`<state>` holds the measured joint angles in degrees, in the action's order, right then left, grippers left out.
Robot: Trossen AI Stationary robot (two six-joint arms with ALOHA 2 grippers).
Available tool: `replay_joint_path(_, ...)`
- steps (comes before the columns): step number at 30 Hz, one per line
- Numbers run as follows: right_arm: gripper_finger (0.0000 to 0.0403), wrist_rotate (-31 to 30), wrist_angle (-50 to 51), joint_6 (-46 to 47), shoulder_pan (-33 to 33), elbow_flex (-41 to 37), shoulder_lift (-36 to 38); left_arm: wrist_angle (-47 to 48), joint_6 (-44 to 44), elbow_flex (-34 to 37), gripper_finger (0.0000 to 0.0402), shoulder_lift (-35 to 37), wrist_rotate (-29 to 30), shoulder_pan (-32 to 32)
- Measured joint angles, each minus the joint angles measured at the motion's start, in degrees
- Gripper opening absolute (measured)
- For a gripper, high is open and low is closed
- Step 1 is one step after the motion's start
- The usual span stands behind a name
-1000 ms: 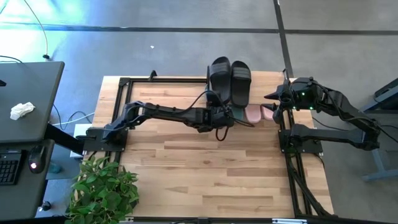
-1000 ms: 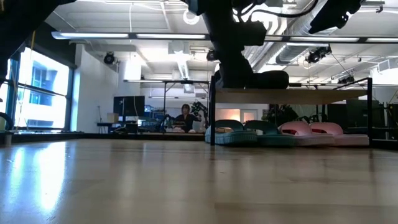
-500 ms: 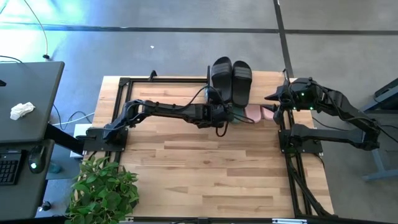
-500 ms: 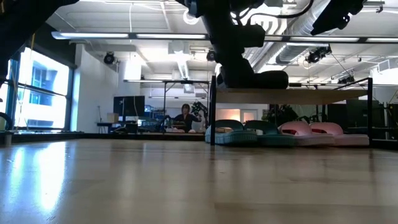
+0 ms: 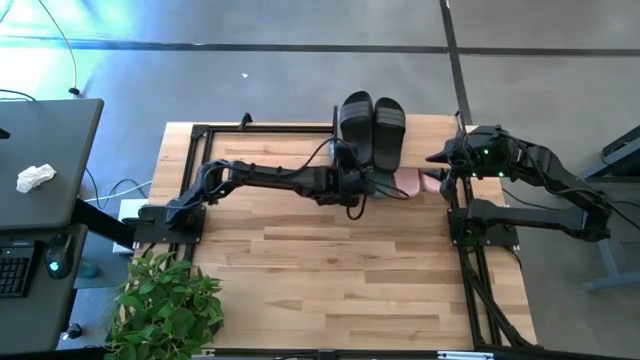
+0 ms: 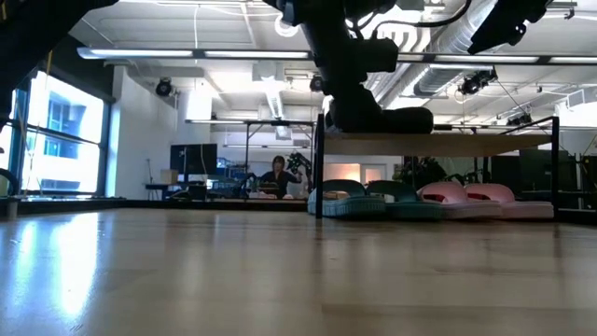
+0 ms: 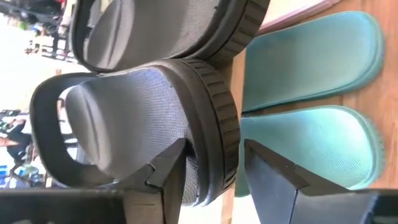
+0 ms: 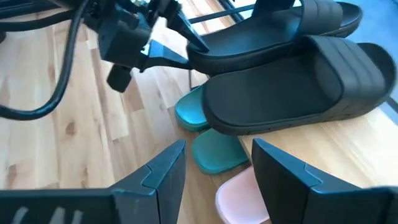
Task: Pick and place slides into the shelf
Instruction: Put the left black slides on the shelf, then return to Home Position
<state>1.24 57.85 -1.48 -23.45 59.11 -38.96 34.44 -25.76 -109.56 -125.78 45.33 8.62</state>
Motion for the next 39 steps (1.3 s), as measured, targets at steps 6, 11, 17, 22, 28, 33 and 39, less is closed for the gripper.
replay_joint_path(6, 0.0171, 2.5, 0.9, 0.0, 0.0, 0.0, 0.0, -0.1, -1.5, 0.0, 0.0148, 0.0, -2.8, -0.6)
replay_joint_path(11, 0.0171, 2.9, 1.2, 0.0, 0.0, 0.0, 0.0, -0.1, -1.7, 0.0, 0.0149, 0.0, -3.8, -1.1)
replay_joint_path(17, 0.0171, 2.9, 1.2, 0.0, 0.0, 0.0, 0.0, -0.1, -3.2, 0.0, 0.0149, 0.0, -2.9, -1.6)
replay_joint_path(22, 0.0171, 2.9, 1.2, 0.0, 0.0, 0.0, 0.0, 0.0, -5.4, 0.0, 0.0149, 0.0, -2.1, -1.9)
replay_joint_path(28, 0.0171, 2.9, 1.2, 0.2, 0.0, 0.0, 0.0, 0.3, -7.1, 0.0, 0.0152, 1.1, 0.4, -3.3)
replay_joint_path(33, 0.0171, 2.9, 1.5, 0.5, 0.0, 0.0, 0.0, 0.3, -7.3, 0.0, 0.0172, 1.7, 0.7, -3.9)
replay_joint_path(39, 0.0171, 2.9, 1.5, 0.1, 0.0, 0.0, 0.0, 1.7, -10.0, -0.1, 0.0204, 1.9, 2.6, -5.0)
